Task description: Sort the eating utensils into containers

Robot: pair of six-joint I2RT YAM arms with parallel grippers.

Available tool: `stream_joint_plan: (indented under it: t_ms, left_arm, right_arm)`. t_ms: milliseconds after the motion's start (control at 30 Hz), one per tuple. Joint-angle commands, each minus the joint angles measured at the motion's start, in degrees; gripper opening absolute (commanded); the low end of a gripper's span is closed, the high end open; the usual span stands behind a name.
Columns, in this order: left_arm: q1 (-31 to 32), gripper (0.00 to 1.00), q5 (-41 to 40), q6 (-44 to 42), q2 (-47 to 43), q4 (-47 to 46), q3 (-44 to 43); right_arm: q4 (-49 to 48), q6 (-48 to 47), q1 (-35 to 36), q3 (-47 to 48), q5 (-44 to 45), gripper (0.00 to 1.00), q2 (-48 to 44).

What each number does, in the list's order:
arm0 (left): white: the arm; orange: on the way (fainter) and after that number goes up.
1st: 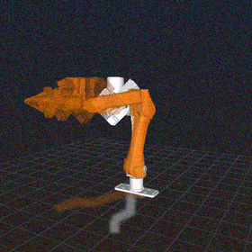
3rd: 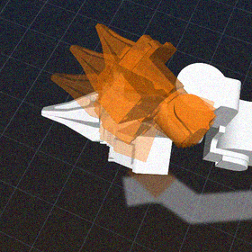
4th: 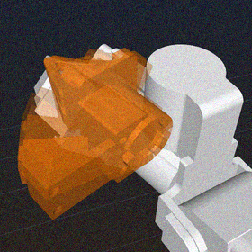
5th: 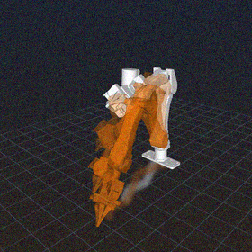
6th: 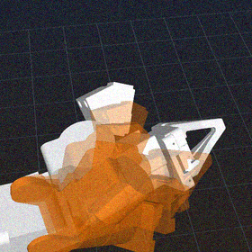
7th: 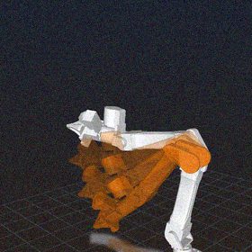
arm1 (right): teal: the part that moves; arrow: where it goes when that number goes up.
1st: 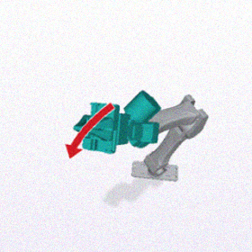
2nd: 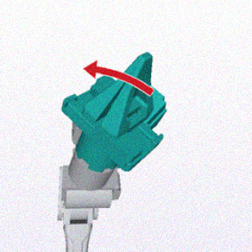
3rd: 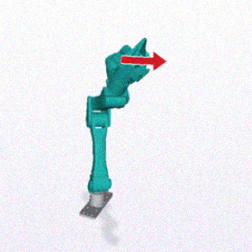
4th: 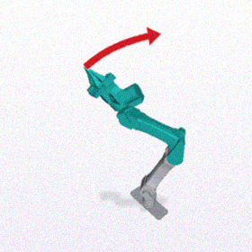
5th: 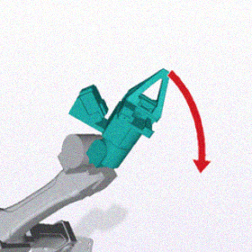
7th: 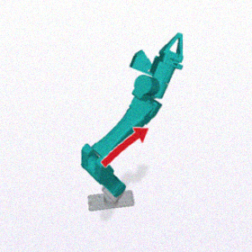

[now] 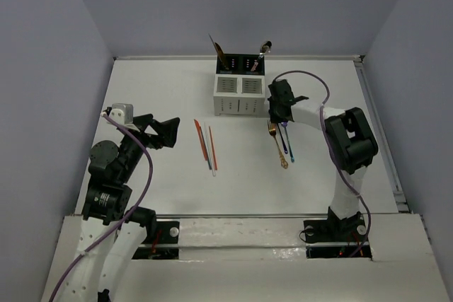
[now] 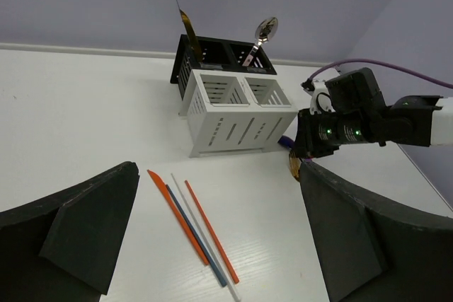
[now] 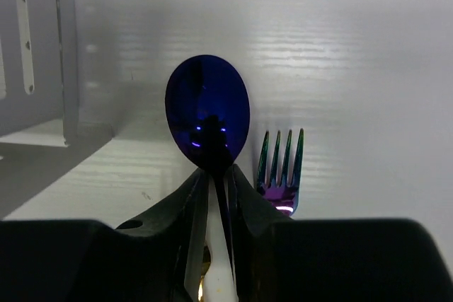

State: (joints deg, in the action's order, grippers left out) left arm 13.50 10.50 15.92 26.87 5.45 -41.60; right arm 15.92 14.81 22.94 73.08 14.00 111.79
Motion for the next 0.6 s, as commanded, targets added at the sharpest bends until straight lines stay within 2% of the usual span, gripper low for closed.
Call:
stream_joint_plan:
  t_ms: [0,33,67,100,267,433,567]
  left_arm:
    - [0.3,0.99,0.8,-0.3,0.3,-2.3,0.3]
    - [0.3,0.99,0.8,-0.4,0.4,-2.2,0.3]
    - [0.3,0.99,0.9,-0.3,0.4,-2.3,0.3]
    - [0.3,0.99,0.9,-0.3,0.5,-2.3,0.3]
    - [0.3,0.99,1.2,-0.3,0.5,-2.4,0.3]
    - [0.3,0.99,1.4,-0.2,0.9,-2.5,0.3]
    - [0.3,0.99,1.5,-0.1,1.0,-2.5,0.3]
  right_arm:
    - [0.9,-1.3,0.3,4.0,2.0,0.18,3.2]
    - [0.9,-1.3,0.3,4.4,2.1,0.10,3.5]
    - [1.0,-1.3,0.3,4.9,2.3,0.09,3.7]
    - [1.2,-1.4,0.3,5.2,2.7,0.00,3.5]
    - [0.4,-1.7,0.3,4.4,5.1,0.00,-1.5]
    - [-2.0,-2.4,0.3,1.5,4.8,0.00,-13.6]
    - [-12.7,-5.3,0.3,-2.9,0.6,0.00,-21.9]
